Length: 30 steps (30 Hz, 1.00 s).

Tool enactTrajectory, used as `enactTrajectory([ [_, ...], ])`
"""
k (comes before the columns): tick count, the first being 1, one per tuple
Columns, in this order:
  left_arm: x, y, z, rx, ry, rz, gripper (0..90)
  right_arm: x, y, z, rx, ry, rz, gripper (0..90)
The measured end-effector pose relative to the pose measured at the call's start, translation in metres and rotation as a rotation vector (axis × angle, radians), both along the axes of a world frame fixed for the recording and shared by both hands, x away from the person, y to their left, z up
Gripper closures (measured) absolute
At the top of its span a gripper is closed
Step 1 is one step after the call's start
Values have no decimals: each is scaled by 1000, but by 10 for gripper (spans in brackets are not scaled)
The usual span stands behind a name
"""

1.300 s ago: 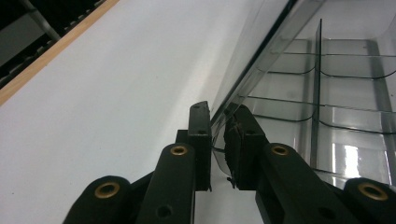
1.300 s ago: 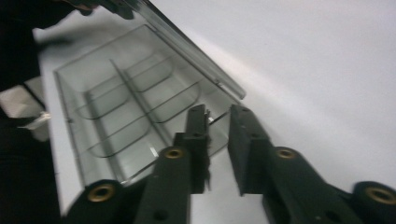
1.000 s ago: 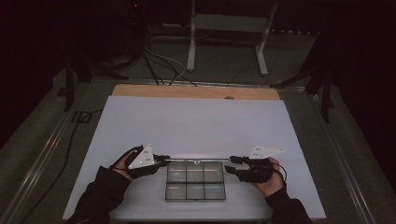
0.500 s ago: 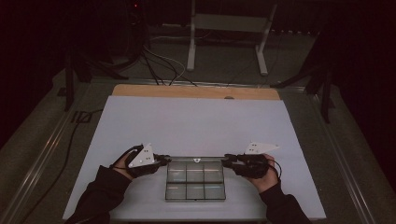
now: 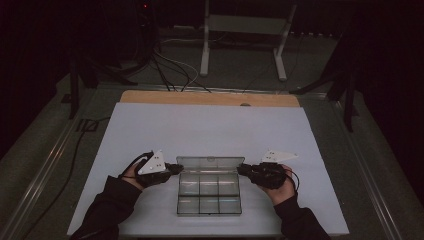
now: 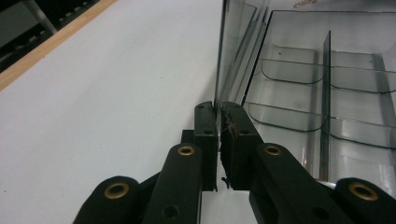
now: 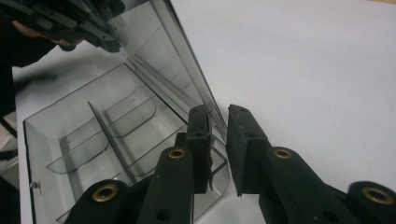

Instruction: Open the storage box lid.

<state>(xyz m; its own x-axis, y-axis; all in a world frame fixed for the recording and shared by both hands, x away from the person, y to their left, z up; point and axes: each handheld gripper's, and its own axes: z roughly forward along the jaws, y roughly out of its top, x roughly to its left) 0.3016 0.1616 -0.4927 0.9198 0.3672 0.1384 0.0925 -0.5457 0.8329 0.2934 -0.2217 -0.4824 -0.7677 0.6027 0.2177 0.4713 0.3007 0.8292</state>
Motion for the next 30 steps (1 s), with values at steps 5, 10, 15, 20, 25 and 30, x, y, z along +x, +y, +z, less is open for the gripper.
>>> enactTrajectory([
  [5,3,0,0,-7,17,11,872,1,1,-1,16,12,-30,789],
  [10,7,1,-1,-29,52,18,868,2,3,-2,15,6,-56,795],
  [15,11,1,-1,-40,85,35,856,3,5,-3,23,19,-88,799],
  [20,13,0,-2,-51,105,49,844,5,7,-5,25,25,-107,800],
  [25,17,1,-4,-75,146,62,836,6,10,-8,14,30,-123,800],
  [30,20,0,-5,-83,169,72,822,7,12,-9,14,38,-145,808],
])
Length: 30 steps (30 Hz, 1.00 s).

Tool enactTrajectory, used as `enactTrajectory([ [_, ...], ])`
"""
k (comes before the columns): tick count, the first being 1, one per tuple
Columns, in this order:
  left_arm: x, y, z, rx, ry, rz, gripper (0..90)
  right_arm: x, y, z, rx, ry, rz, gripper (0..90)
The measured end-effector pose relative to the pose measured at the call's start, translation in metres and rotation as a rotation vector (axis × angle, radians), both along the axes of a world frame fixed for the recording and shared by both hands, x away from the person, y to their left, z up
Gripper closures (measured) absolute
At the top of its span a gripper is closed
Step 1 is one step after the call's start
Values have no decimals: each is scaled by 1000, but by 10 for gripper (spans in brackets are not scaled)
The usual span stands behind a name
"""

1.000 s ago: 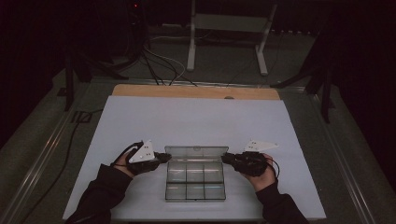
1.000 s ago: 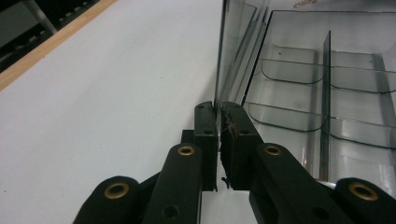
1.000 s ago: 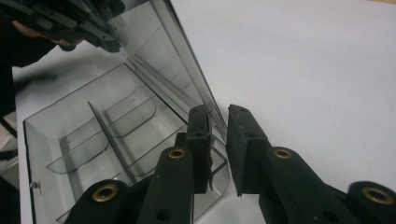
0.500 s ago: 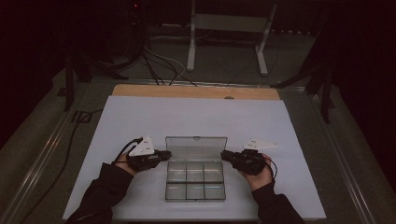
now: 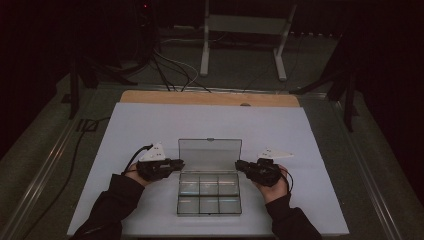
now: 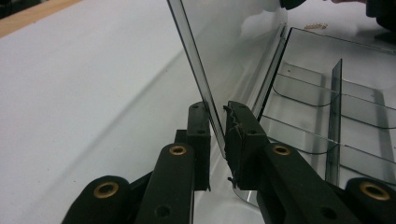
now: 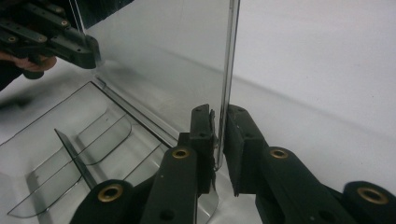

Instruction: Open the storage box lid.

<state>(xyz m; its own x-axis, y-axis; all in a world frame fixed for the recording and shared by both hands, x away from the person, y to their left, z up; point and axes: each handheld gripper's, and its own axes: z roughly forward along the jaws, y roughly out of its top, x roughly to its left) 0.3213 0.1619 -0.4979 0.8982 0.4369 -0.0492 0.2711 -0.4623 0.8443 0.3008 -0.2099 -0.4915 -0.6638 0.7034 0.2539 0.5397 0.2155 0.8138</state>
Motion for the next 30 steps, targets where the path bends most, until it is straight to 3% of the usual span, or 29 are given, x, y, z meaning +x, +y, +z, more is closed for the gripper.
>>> enactTrajectory([
  [24,8,-1,-5,-26,88,29,761,8,5,-6,11,57,-45,776],
  [30,10,0,-6,-44,141,53,756,10,6,-7,15,82,-54,755],
])
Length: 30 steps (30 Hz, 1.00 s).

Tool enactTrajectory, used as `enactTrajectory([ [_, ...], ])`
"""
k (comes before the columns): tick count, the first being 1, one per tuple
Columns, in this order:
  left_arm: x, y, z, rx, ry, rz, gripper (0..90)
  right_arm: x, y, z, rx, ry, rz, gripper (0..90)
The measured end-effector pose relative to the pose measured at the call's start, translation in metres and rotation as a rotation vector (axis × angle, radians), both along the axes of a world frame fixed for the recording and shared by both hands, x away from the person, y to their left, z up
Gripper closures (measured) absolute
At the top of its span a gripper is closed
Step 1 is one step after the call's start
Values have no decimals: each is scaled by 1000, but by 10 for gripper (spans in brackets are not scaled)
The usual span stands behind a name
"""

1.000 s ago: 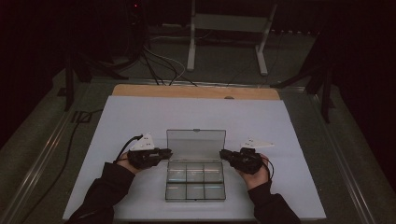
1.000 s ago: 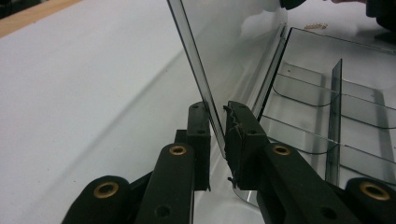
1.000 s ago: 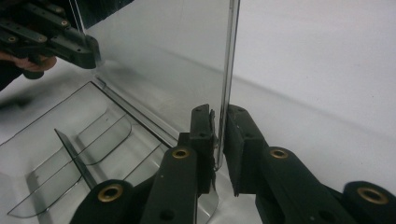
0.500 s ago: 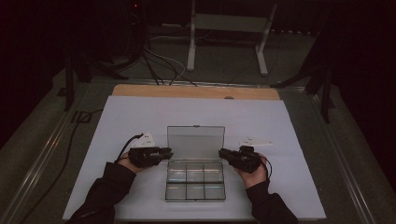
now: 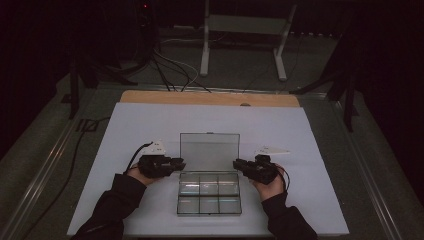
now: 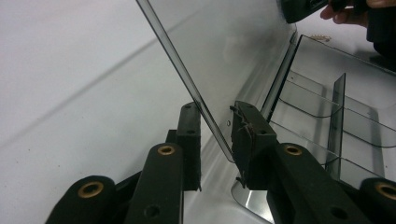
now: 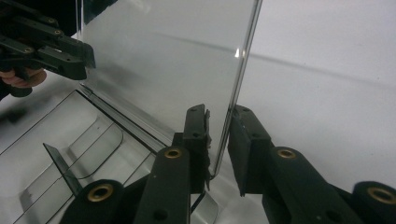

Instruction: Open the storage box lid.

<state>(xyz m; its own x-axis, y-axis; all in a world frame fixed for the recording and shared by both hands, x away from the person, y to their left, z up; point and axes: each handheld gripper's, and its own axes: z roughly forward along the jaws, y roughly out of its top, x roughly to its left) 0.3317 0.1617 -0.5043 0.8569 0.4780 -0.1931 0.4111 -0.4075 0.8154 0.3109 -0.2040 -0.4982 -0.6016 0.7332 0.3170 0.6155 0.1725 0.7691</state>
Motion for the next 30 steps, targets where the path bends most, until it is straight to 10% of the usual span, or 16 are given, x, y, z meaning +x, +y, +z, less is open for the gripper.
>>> enactTrajectory([
  [30,12,5,-9,-69,208,62,708,13,0,-4,40,160,-42,700],
])
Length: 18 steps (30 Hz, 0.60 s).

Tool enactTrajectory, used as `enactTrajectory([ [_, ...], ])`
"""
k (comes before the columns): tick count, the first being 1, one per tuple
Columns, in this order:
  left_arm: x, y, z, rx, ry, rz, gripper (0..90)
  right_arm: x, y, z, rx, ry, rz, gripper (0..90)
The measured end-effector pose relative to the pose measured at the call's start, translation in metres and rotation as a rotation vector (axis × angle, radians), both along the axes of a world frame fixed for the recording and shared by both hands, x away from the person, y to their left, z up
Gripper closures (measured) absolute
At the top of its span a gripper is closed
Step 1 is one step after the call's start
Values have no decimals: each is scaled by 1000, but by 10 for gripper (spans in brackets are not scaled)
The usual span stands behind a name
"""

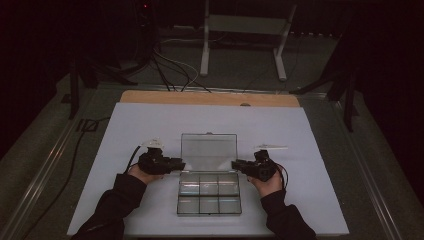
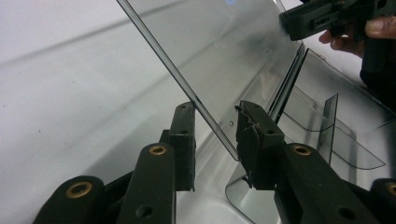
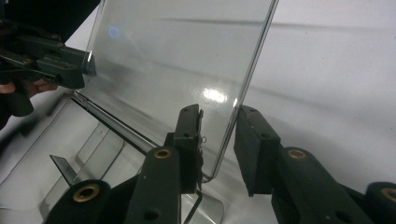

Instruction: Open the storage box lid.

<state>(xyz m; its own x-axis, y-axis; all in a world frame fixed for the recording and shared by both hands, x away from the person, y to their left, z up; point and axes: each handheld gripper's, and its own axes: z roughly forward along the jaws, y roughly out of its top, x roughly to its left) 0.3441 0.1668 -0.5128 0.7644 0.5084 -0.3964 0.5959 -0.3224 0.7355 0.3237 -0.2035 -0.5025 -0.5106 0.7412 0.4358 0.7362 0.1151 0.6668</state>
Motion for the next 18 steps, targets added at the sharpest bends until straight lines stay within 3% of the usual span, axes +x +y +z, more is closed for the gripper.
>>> enactTrajectory([
  [11,7,3,-5,-38,100,10,690,3,-1,-2,31,79,-36,689],
  [16,10,3,-7,-44,156,20,671,4,-1,-3,39,114,-60,681],
  [18,10,3,-7,-40,162,24,668,4,-1,-4,44,124,-67,681],
])
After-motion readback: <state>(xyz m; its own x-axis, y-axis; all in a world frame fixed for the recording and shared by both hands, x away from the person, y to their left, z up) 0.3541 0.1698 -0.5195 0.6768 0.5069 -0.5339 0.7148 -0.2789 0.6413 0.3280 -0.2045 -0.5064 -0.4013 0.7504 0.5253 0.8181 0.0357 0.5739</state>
